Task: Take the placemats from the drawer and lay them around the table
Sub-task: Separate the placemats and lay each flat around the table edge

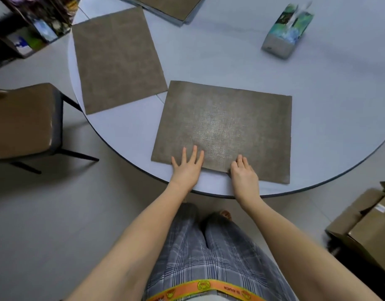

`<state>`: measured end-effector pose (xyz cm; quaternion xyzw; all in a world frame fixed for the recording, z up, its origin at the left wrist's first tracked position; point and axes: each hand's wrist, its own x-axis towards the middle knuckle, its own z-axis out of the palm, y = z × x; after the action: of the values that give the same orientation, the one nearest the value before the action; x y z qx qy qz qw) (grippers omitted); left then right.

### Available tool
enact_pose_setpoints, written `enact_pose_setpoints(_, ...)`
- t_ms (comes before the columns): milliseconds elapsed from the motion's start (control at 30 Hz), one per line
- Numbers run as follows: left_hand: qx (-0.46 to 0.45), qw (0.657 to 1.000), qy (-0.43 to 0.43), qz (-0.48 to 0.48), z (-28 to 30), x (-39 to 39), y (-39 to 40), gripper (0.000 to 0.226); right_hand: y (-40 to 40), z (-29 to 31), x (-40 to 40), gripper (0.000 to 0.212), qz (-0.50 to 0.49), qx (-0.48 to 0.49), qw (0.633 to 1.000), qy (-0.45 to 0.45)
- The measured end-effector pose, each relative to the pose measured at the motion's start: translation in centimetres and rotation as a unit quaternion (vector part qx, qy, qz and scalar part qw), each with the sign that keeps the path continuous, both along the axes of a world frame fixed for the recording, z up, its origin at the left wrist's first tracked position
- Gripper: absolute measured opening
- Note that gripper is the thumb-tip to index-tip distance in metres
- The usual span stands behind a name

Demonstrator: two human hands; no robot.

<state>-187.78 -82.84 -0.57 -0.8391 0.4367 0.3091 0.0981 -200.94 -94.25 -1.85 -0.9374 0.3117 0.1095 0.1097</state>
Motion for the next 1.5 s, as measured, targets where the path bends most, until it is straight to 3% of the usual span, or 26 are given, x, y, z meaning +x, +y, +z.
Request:
enact_pose_setpoints(200, 0.014, 1.000, -0.021, -0.013, 0.3, -0.8, 0.3, 0.067, 0.3, -0.1, -0.4, 0.014, -0.027, 0.025, 0.999, 0.009)
enact_pose_setpoints(367, 0.017, 0.998, -0.045, -0.031, 0.2, -2.4, 0.5, 0.063, -0.1, 0.2, -1.5, 0.027, -0.007, 0.020, 0.999, 0.025)
enact_pose_setpoints(500, 0.019, 0.999, -0.039, -0.030, 0.1, -3.4, 0.4, 0.064, -0.5, 0.4, -2.3, 0.020, -0.009, 0.021, 1.000, 0.020)
enact_pose_setpoints(800, 0.004, 0.999, -0.032, -0.031, 0.5, -2.9, 0.8, 0.066, -0.6, 1.3, -2.5, 0.030, 0.005, 0.005, 0.997, 0.077)
enact_pose_setpoints(1000, -0.081, 0.993, -0.082, -0.038, 0.9, -1.6, 0.4, 0.042, -0.6, 1.2, -2.8, 0.029, 0.003, 0.006, 0.997, 0.078)
enact_pose_setpoints(1067, -0.113, 0.991, -0.074, -0.001, 0.7, -0.8, 0.4, 0.049, -0.6, 1.1, -2.8, 0.030, 0.000, 0.006, 0.997, 0.075)
enact_pose_setpoints(1200, -0.052, 0.999, 0.003, -0.004, -0.1, -0.4, 1.0, 0.080, -0.6, 0.8, -2.9, 0.029, -0.002, 0.006, 0.998, 0.070)
enact_pose_setpoints(1500, -0.049, 0.999, 0.021, 0.008, -0.5, -1.1, 0.8, 0.078, -0.5, 0.9, -3.4, 0.024, -0.015, 0.019, 0.998, 0.049)
